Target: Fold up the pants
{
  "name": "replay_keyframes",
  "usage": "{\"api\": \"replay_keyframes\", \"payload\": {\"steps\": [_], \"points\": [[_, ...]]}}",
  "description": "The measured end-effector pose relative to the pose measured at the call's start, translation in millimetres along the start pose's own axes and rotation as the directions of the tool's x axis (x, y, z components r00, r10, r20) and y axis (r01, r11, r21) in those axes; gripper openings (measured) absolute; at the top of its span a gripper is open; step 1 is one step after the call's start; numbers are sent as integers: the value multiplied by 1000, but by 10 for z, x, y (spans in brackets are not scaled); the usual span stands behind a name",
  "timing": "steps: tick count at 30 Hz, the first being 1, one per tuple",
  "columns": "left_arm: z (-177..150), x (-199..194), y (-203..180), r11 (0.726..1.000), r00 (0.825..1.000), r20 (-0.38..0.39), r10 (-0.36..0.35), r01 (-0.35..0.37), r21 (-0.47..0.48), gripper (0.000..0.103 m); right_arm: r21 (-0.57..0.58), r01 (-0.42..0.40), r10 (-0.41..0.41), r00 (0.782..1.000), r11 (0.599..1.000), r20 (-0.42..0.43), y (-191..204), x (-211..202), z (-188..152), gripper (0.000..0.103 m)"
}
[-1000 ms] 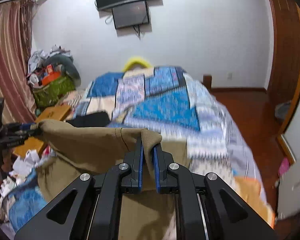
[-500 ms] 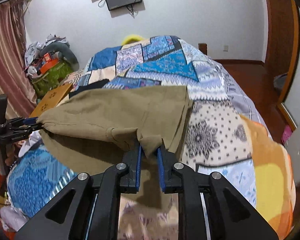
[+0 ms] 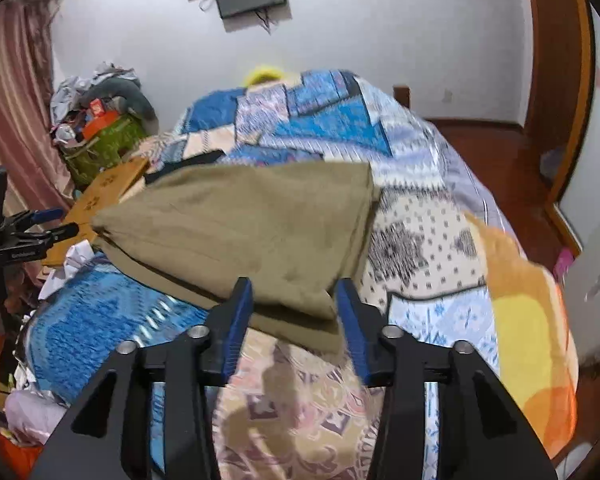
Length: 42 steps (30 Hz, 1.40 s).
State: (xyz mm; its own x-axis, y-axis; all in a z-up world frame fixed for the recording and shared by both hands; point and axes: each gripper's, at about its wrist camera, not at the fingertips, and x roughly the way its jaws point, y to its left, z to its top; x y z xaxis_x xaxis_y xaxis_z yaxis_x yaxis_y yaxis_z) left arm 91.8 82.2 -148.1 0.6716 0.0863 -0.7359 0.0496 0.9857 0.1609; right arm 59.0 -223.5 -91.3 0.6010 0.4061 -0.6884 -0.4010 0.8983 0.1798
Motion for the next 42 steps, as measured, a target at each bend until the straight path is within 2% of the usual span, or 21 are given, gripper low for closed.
{"api": "replay_keyframes", "payload": {"steps": [3, 5, 7, 10, 15, 18, 22, 28, 30, 32, 33, 35, 38, 42], "points": [[77, 100, -189, 996, 1000, -16, 12, -10, 88, 101, -43, -26, 26, 1000, 999, 10, 146, 43, 99, 60], [93, 182, -304, 992, 999, -33, -16, 20, 127, 101, -80, -44, 45, 999, 996, 8, 260, 106, 146, 65], [100, 278, -422, 985, 997, -57, -44, 53, 164, 101, -110, -64, 64, 998, 992, -9, 360, 198, 167, 65], [100, 407, -629, 970, 996, -79, -41, 58, 237, 101, -139, -91, 83, 994, 986, -64, 494, 398, 168, 65], [128, 575, -861, 942, 994, -106, 3, 32, 335, 101, -166, -152, 128, 981, 974, -148, 652, 684, 107, 65], [199, 571, -871, 937, 996, -91, -1, 33, 347, 101, -186, -172, 140, 975, 967, -174, 741, 759, 105, 65], [351, 539, -798, 949, 996, -79, -35, 57, 309, 100, -227, -219, 172, 962, 949, -211, 839, 846, 146, 65], [480, 454, -709, 960, 984, -95, -153, 171, 221, 76, -297, -213, 156, 966, 931, -205, 971, 947, 228, 64], [439, 443, -744, 953, 978, -105, -179, 199, 229, 67, -308, -203, 150, 971, 930, -185, 975, 941, 258, 43], [381, 434, -802, 947, 977, -113, -179, 203, 249, 53, -296, -218, 173, 970, 930, -169, 950, 905, 293, 31], [336, 425, -842, 943, 979, -112, -170, 194, 271, 49, -295, -218, 178, 972, 930, -156, 947, 877, 299, 23], [265, 391, -921, 933, 986, -95, -138, 161, 321, 34, -310, -217, 180, 973, 926, -143, 971, 828, 301, 13], [216, 291, -974, 926, 992, -58, -112, 126, 355, 22, -344, -214, 180, 975, 914, -129, 1021, 749, 268, 10], [251, 176, -938, 934, 987, -58, -150, 160, 318, 19, -339, -220, 189, 974, 915, -123, 998, 682, 255, 9]]}}
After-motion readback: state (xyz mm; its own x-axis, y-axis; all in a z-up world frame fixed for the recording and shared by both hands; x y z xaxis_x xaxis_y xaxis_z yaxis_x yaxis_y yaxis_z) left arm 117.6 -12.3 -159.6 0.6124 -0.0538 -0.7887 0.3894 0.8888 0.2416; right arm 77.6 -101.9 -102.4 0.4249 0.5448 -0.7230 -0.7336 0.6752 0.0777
